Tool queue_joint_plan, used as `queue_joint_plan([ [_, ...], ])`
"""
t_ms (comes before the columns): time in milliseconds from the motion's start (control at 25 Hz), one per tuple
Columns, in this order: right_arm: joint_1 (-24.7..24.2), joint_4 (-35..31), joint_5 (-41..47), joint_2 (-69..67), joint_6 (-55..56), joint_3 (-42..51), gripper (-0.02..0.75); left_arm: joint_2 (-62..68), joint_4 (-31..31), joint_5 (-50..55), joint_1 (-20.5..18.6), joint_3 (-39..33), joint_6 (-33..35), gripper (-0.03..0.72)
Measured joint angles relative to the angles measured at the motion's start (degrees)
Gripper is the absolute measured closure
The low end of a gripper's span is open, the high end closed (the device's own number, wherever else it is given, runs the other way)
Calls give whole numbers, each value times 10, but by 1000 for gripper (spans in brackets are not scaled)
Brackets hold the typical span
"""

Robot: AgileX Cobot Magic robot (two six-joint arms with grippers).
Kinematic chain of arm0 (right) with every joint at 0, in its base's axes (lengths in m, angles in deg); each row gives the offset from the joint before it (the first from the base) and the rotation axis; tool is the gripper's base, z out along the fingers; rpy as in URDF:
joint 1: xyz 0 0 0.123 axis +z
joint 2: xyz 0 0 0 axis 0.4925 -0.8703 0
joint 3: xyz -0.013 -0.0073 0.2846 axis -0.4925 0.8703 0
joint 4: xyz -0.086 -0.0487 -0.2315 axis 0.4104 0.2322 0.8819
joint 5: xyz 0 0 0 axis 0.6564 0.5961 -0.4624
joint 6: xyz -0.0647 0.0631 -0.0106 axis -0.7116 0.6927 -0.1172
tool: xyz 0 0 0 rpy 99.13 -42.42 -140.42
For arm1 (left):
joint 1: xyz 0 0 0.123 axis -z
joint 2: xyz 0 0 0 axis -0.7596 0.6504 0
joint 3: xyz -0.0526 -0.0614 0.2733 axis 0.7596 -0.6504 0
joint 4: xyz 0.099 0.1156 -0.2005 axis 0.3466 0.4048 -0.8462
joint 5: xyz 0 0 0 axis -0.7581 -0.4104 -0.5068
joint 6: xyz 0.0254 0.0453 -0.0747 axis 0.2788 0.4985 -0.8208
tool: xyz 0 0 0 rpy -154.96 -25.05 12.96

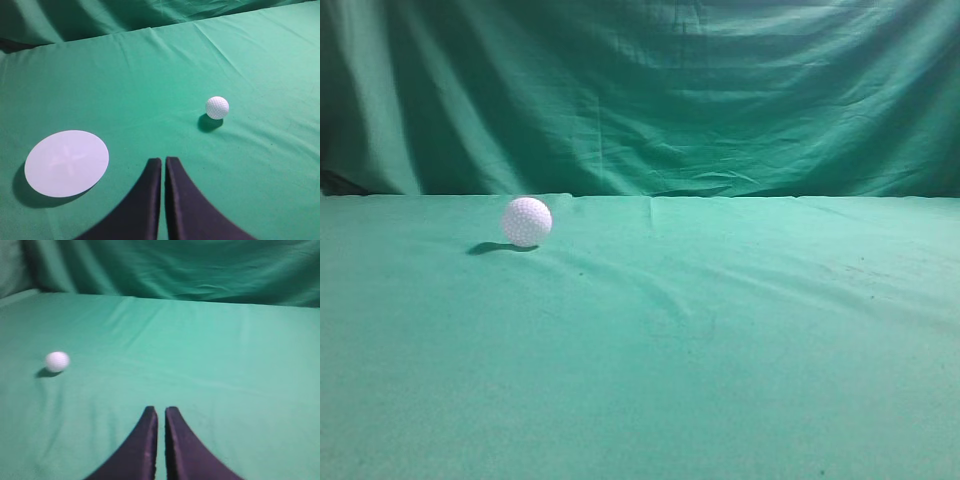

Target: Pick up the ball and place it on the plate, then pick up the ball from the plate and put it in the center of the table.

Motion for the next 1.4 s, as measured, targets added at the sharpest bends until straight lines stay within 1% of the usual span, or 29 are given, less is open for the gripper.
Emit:
queue_joint_plan([
  [160,-80,-13,-33,50,1,63,689,0,0,0,0,0,0,688],
  [280,-120,-16,-36,60,2,82,689,0,0,0,0,0,0,688],
  [360,-131,-16,-33,61,5,82,689,0,0,0,0,0,0,688],
  [680,-134,-16,18,61,7,84,689,0,0,0,0,0,0,688],
  [1400,-134,-16,23,61,8,84,689,0,0,0,0,0,0,688],
])
